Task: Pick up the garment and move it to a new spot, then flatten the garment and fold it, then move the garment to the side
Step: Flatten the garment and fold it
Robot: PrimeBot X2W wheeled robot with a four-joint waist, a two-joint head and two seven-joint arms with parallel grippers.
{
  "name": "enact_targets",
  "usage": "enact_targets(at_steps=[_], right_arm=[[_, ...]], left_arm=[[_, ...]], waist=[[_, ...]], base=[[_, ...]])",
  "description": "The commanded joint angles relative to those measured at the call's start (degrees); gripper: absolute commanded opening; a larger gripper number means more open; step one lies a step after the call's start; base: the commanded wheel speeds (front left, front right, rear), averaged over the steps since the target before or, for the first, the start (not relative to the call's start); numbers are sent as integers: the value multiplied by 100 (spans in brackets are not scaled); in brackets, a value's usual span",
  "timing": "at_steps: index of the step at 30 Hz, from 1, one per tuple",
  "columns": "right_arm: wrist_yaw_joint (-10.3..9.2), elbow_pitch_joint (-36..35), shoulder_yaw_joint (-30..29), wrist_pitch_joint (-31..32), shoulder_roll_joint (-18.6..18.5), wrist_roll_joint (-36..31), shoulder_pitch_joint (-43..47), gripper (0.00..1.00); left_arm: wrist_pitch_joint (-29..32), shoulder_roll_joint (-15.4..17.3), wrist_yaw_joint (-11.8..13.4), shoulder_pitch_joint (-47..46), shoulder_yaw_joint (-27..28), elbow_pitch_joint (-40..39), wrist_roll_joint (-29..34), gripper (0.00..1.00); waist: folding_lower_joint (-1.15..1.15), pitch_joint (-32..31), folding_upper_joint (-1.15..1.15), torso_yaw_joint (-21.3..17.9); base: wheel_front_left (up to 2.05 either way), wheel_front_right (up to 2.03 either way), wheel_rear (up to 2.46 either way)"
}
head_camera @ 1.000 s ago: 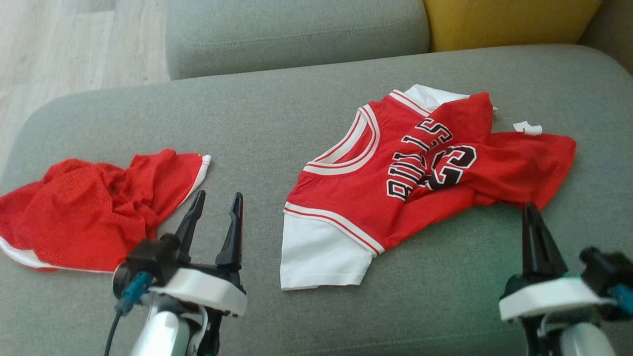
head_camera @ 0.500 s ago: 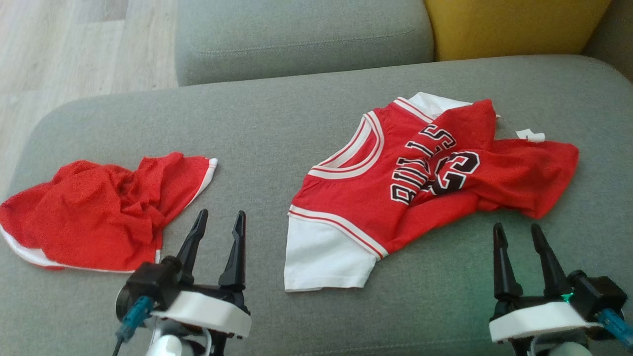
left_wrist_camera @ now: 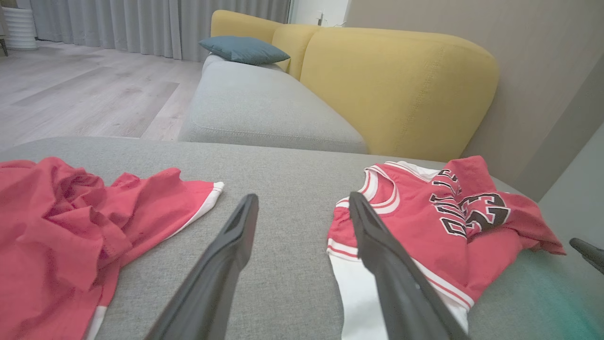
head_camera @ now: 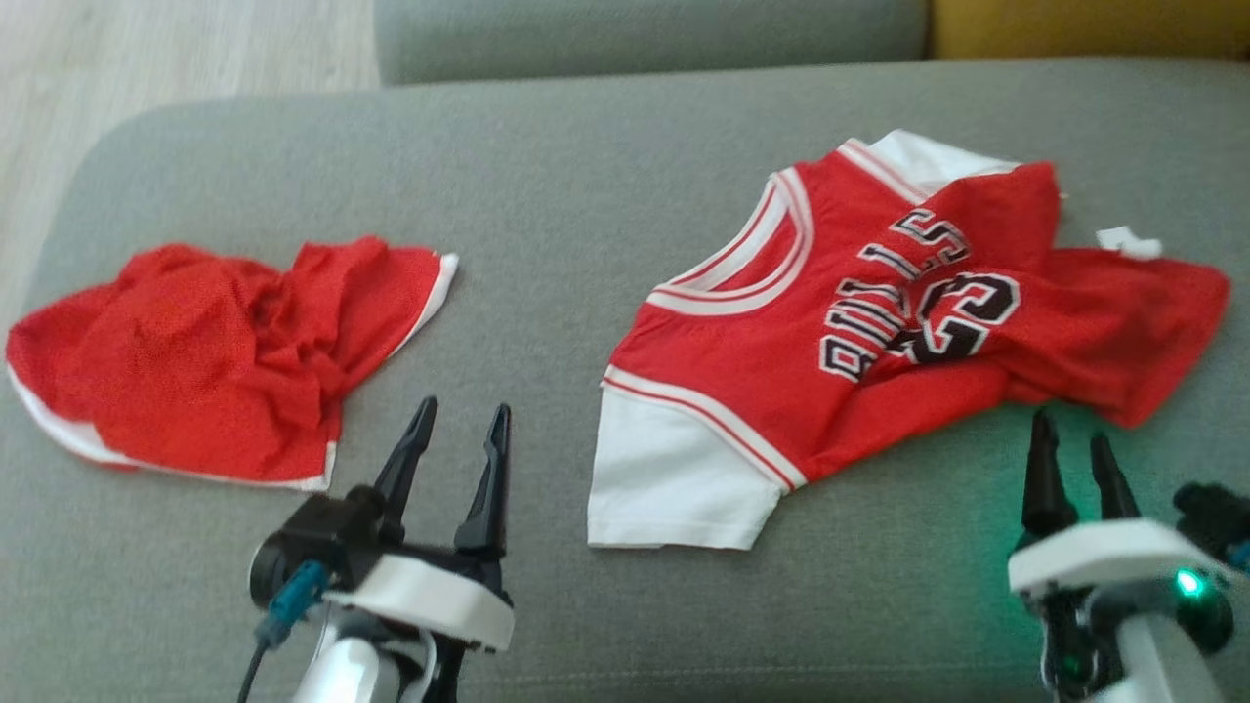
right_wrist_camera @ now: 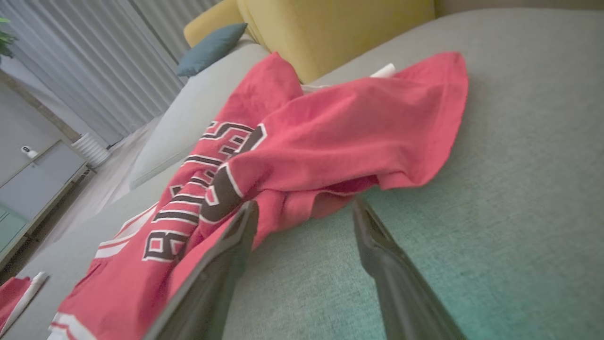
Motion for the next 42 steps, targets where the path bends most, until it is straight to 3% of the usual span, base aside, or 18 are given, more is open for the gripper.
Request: enact_targets(at_steps=[1,8,18,19,20,32,42], right_arm=[[22,156,29,45,-36,157,-458,100],[22,1332,-286,-20,-36,511,-1306,100],[22,1964,-309,-284,-36,532,-1783,100],[22,2019,-320,-307,-36,522,-1815,47],[22,2068,-337,-330,-36,509,-1847,0],[22,1933,-643,-407,-79,-320,-1664,0],[22,726,-795,548,-206,-1034,-1016,0]], left_arm=[[-70,-1,-30,-376,119,-162,71,100],[-70,-1,-38,-575,89,-120,108,100],[-70,-2,-33,-663,90,-94,126,100],[-70,-2,-29,-667,91,-89,127,100],[-70,-2,-27,-671,93,-82,128,100],[-70,-2,3,-623,177,-45,40,100],[-70,-2,46,-405,214,-56,-85,100]], waist=[[0,216,0,150],[0,486,0,328],[0,615,0,370],[0,620,0,365],[0,622,0,360],[0,332,0,93],[0,-85,0,-122]], base=[[0,0,0],[0,0,0],[0,0,0],[0,0,0],[0,0,0],[0,0,0],[0,0,0]])
